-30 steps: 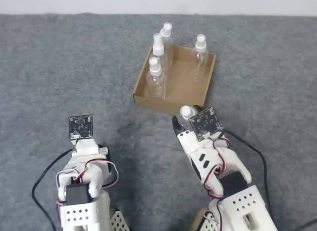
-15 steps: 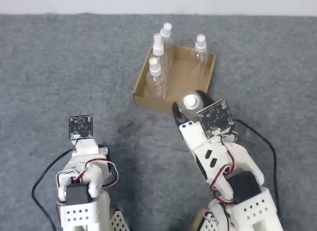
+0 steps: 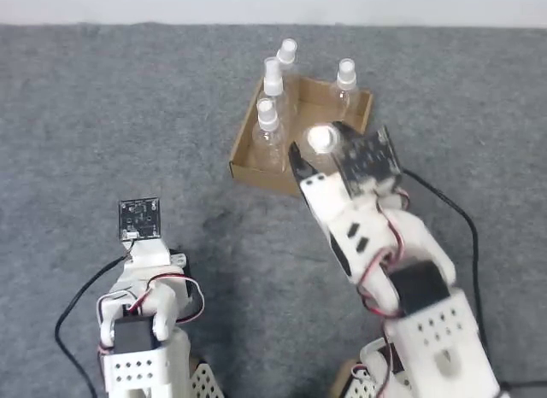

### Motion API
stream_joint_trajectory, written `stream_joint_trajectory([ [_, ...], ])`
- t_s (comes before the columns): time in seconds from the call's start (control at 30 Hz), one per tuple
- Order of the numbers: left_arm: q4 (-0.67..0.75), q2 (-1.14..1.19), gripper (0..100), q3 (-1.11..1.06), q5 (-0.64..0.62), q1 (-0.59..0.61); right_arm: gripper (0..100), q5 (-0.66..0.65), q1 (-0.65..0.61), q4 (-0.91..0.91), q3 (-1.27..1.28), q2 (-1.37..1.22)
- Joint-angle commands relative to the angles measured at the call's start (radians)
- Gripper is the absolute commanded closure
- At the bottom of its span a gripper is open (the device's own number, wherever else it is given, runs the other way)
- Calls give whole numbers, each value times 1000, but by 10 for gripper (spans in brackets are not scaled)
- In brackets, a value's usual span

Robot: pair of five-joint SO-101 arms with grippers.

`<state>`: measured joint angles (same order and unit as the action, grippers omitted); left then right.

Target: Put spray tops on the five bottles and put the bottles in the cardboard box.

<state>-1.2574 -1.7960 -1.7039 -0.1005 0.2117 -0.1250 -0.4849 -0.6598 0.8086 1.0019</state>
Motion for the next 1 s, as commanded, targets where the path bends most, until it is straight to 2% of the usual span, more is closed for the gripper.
stream_joint_trajectory([
  [0.0,-6,-23,988,19,6,0,986,11,13,36,-121,-105],
  [0.27,-6,-23,988,19,6,0,986,11,13,185,-126,-246],
  [0.77,-6,-23,988,19,6,0,986,12,18,317,-121,-426],
  [0.97,-6,-23,988,19,6,0,986,11,56,328,-121,-503],
])
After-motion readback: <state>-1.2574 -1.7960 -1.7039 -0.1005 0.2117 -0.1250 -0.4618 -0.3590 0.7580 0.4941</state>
